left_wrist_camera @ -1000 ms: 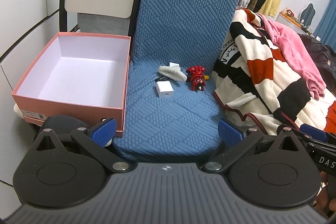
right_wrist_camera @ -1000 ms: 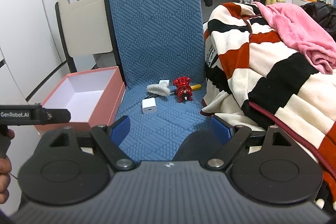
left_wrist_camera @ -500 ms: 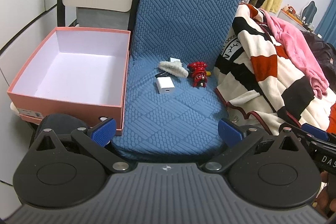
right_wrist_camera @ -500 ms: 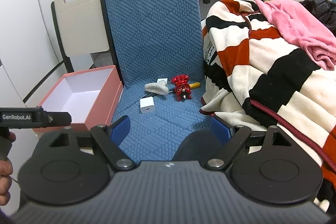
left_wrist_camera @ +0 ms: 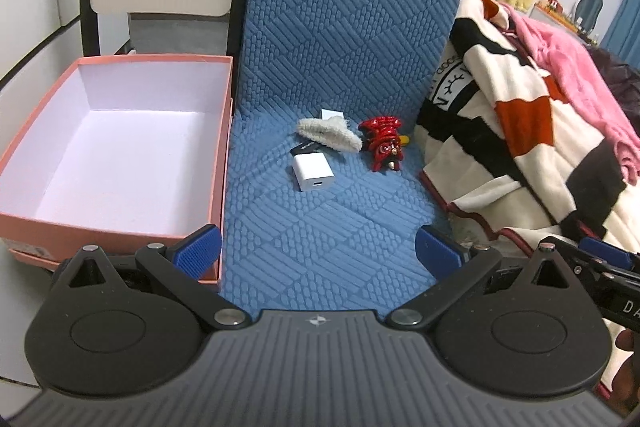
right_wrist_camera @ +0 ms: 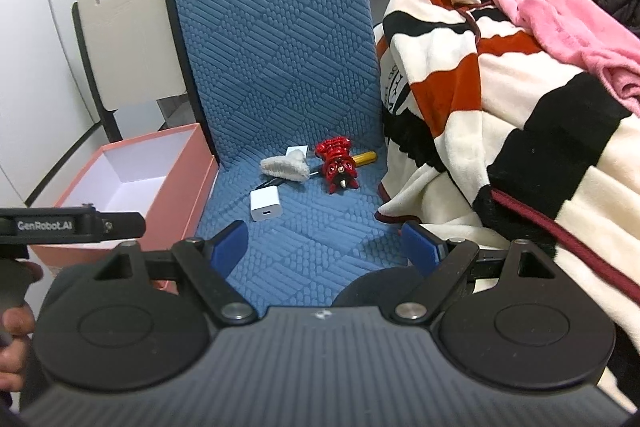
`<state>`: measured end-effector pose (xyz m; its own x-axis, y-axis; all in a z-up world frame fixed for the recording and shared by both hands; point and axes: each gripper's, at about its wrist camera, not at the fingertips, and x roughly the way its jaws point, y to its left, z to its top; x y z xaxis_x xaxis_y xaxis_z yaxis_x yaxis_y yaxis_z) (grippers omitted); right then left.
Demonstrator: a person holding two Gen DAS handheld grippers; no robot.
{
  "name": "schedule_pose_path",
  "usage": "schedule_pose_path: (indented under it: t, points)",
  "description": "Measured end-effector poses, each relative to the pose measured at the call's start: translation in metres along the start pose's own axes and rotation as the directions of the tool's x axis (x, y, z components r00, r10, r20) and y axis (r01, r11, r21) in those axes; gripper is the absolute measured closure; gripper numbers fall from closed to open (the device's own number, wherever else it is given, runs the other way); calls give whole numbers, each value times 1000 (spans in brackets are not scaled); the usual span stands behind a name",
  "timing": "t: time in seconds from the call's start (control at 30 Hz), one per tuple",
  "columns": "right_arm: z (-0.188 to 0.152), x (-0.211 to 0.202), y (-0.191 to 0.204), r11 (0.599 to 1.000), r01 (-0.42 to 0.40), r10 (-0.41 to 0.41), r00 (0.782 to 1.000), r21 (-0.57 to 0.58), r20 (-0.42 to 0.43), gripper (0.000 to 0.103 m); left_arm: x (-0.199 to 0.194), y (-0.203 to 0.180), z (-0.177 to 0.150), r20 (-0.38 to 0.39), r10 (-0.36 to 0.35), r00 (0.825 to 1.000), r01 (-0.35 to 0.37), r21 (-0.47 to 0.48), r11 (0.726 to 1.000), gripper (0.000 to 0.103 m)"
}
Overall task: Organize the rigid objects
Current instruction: 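Grasp the white charger cube with the left tool while the right tool grasps the red figurine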
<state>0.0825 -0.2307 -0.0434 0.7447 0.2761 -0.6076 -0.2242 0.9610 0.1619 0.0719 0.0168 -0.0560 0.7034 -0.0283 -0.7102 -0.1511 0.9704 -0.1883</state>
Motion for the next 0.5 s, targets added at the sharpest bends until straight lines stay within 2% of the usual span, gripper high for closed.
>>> schedule_pose_path:
  t: [0.27,0.5]
  points:
    - [3,37,-10,1000,21,-21,1000,24,19,18,44,-14,7,5,-10,1000,10,46,999,0]
    - [8,65,-12,999,11,-14,998,48,63,18,84,-11,10,8,-17,1000,16,49,999,0]
